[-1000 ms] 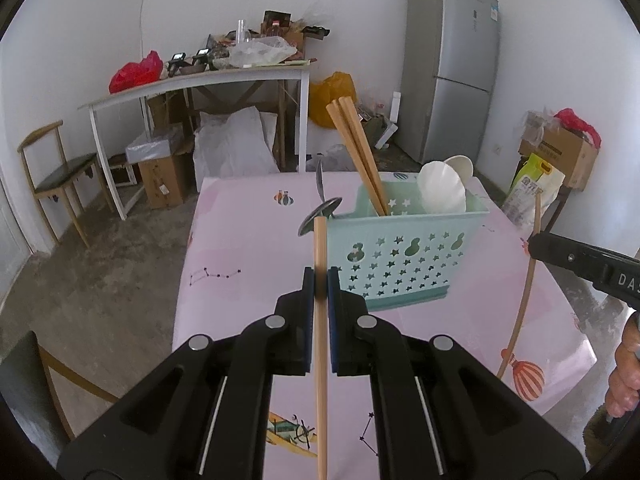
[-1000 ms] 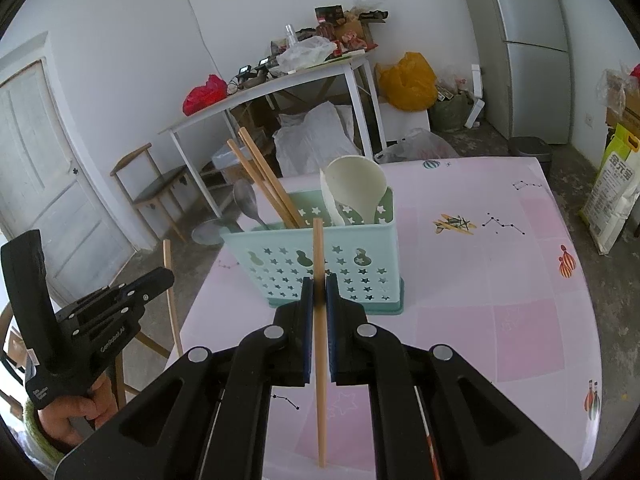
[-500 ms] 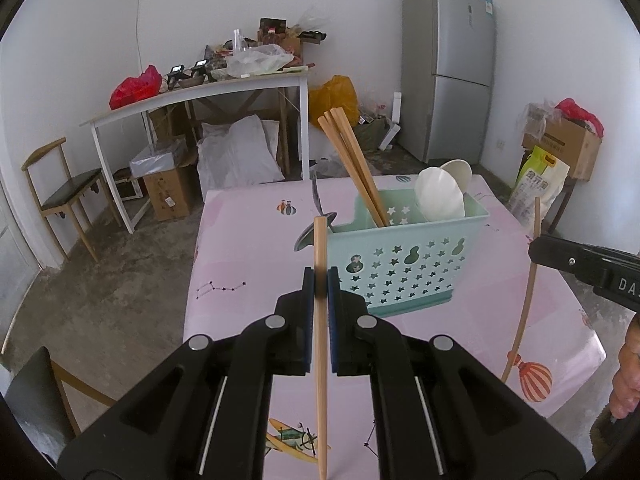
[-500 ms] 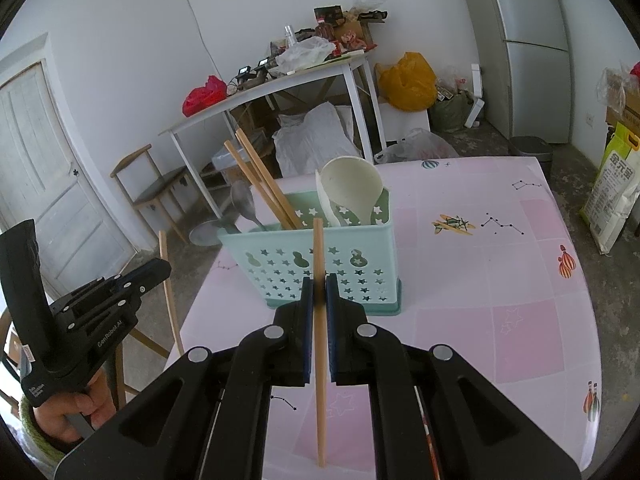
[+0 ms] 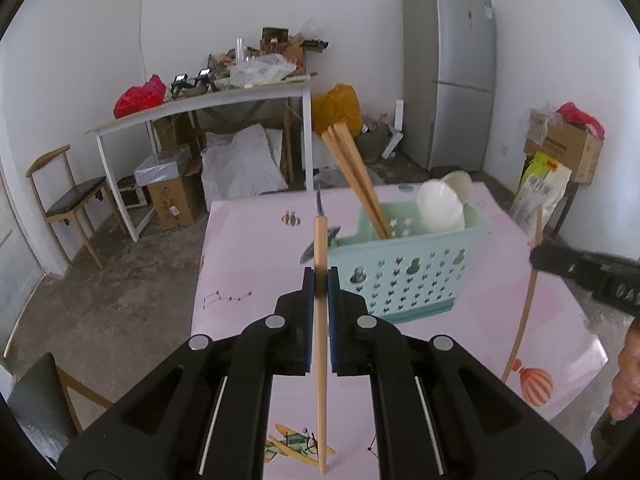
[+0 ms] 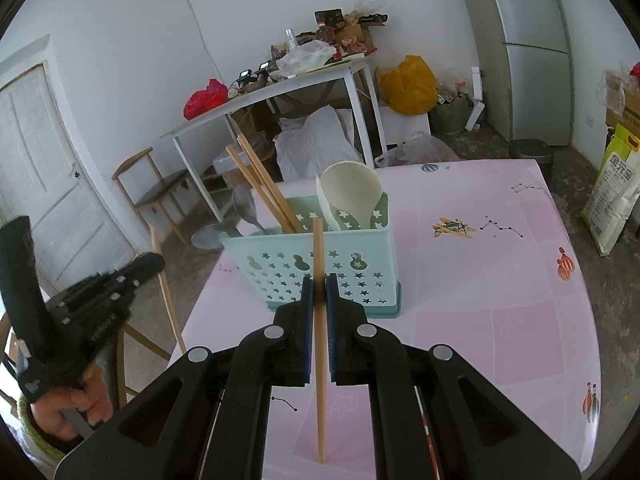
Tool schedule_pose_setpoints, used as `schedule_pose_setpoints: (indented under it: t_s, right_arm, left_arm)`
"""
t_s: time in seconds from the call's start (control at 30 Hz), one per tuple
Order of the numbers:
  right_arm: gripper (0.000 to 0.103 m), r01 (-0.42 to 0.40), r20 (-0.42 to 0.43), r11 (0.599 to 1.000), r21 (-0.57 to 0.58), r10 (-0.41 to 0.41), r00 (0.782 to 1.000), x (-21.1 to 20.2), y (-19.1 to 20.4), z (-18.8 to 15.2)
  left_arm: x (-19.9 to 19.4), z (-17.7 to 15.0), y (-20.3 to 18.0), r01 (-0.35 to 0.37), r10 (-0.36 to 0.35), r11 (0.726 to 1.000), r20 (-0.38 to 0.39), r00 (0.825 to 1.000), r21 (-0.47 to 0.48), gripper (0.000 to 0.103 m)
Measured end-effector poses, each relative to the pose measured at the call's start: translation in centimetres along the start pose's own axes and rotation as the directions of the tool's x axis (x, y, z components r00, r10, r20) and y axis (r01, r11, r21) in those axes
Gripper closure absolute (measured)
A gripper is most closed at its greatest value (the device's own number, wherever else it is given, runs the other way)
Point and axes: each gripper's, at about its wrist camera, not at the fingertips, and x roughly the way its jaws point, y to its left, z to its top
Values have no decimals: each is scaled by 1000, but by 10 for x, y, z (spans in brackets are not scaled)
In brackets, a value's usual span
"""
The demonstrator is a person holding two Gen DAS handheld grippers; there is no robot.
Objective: Organize utensils
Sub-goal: 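Lower the left chopstick into the holder and open left while right holds its chopstick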
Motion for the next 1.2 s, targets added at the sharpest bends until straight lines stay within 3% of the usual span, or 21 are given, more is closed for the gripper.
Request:
schedule_pose_setpoints:
  t_s: [0.17, 0.27, 0.4, 0.6, 0.63, 0.73, 1.0, 1.2]
  right_arm:
    - [96, 18, 15, 1000, 1, -18, 1000, -5, 1, 1]
    - [96, 26, 21, 1000, 12, -27, 999, -6, -1, 0]
    - [97, 25, 19, 999, 38, -26, 999, -3, -7, -2]
    - [97, 13, 23, 998, 68, -14, 1000, 0, -19, -1]
    - [96, 11, 24, 997, 72, -13, 1000, 0, -21, -1]
    - [96, 13, 26, 996, 84, -15, 1000, 0, -29, 1]
    - [96, 12, 24, 991, 133, -15, 1000, 4, -52, 3]
    - [96, 7, 13, 989, 149, -9, 1000, 10, -60, 1]
  left_arm:
    - [-22, 29, 15, 73, -68, 996, 112, 991, -42, 98]
    - [-34, 54, 25, 138, -124, 989, 197, 973, -59, 98]
    - [-43, 91, 35, 236, -199, 968, 315, 928, -83, 98]
    - [-33, 133, 31, 303, -214, 946, 477, 852, -117, 98]
    - [-29, 137, 27, 309, -215, 943, 486, 847, -122, 98]
    - [-9, 145, 14, 296, -198, 947, 497, 845, -127, 98]
    - [37, 138, -12, 278, -198, 952, 431, 880, -131, 98]
    - [33, 136, -13, 274, -197, 955, 441, 875, -117, 98]
